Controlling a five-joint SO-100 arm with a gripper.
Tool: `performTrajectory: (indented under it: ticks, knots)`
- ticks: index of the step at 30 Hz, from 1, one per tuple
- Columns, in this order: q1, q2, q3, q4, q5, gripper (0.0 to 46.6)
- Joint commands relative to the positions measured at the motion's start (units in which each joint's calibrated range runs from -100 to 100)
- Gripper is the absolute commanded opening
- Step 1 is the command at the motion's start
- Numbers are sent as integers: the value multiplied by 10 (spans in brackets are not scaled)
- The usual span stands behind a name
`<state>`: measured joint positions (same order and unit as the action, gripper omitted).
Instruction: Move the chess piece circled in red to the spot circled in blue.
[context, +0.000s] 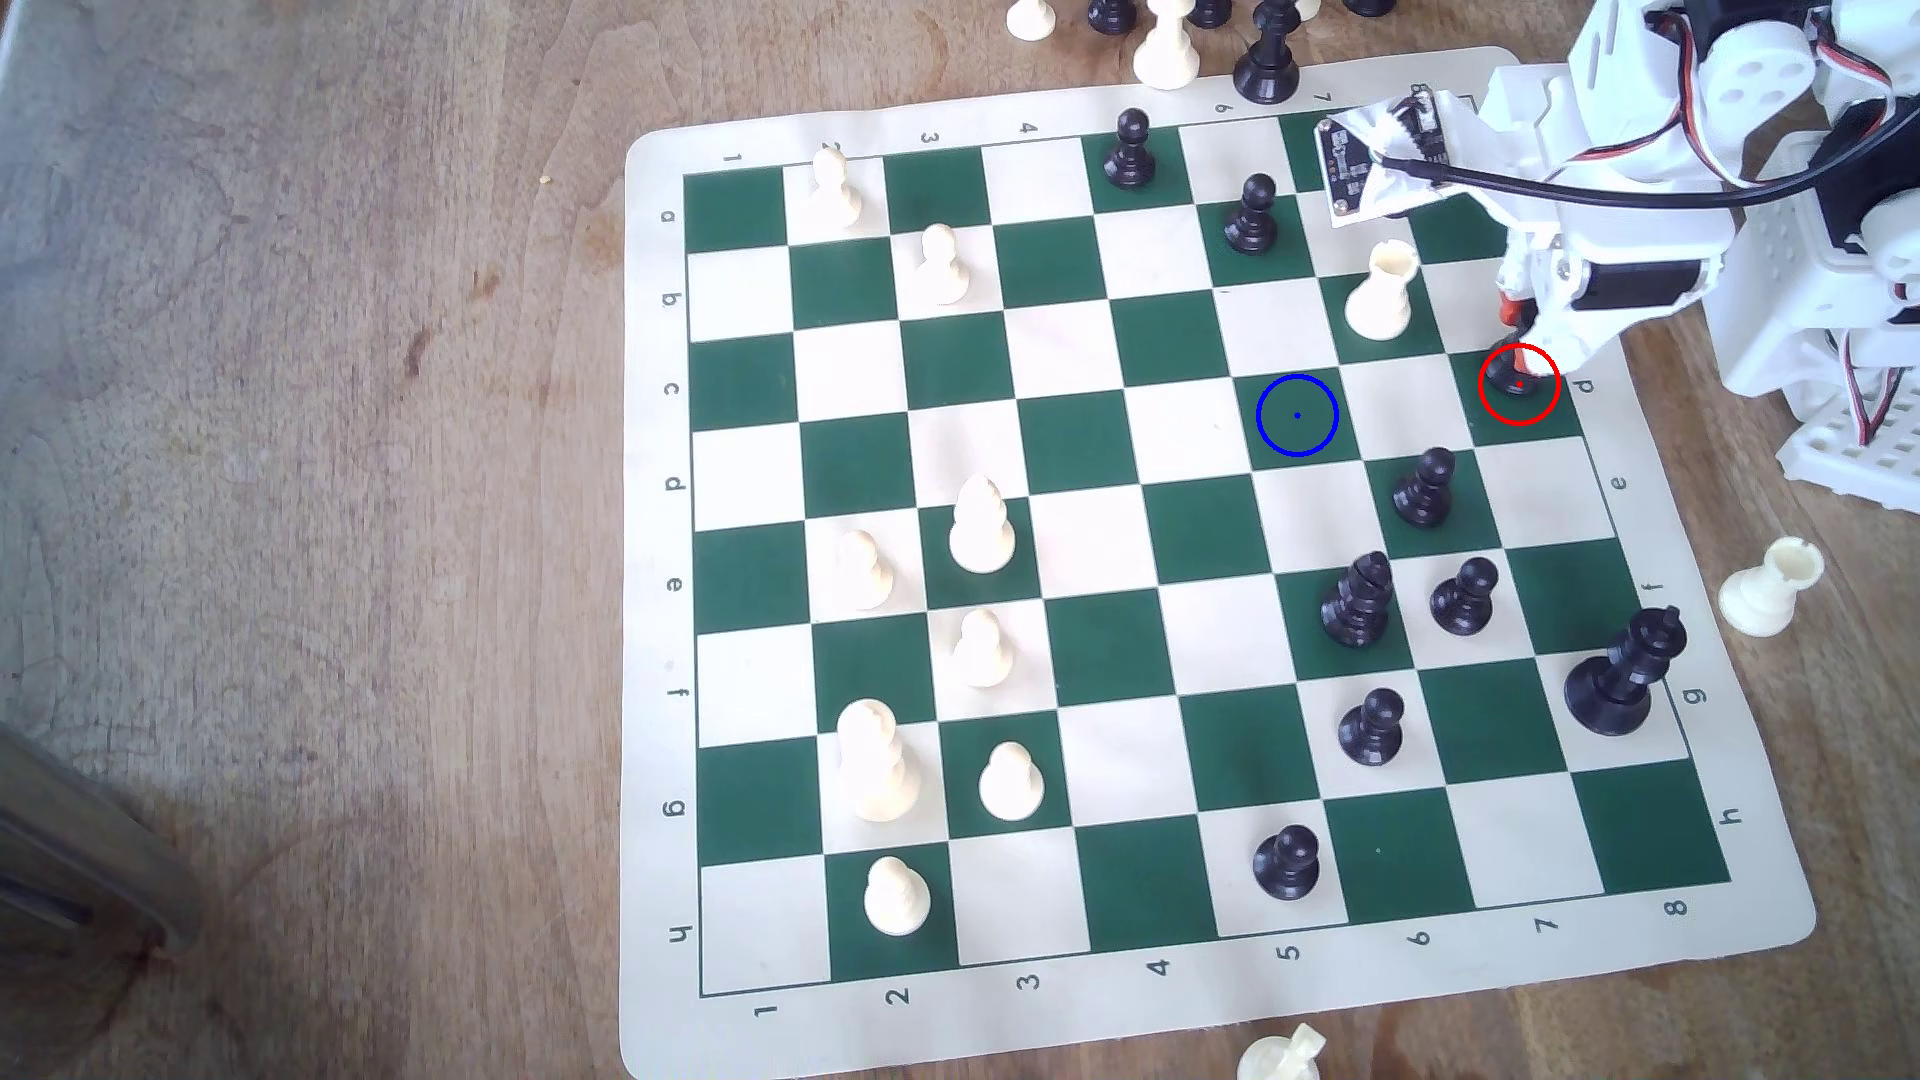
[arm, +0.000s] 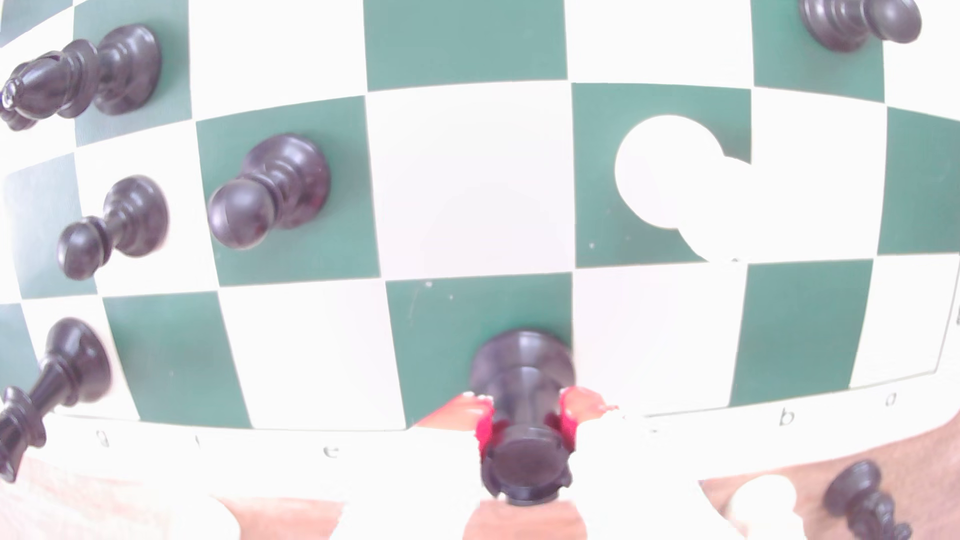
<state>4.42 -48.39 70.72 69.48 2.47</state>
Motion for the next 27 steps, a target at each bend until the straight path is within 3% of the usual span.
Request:
performTrajectory:
  ticks: [1,5,10,15,21,27]
  knots:
    - [-9,-4,-27,27,0,2]
    - [-20,-5,-99,76,-4,2]
    - [-31,31,-326,179,-9,2]
    - [-39,111,-428,153,-16,2]
    - [-60,227,-486,91,-28,2]
    - [-61,302,-431,19,-33,2]
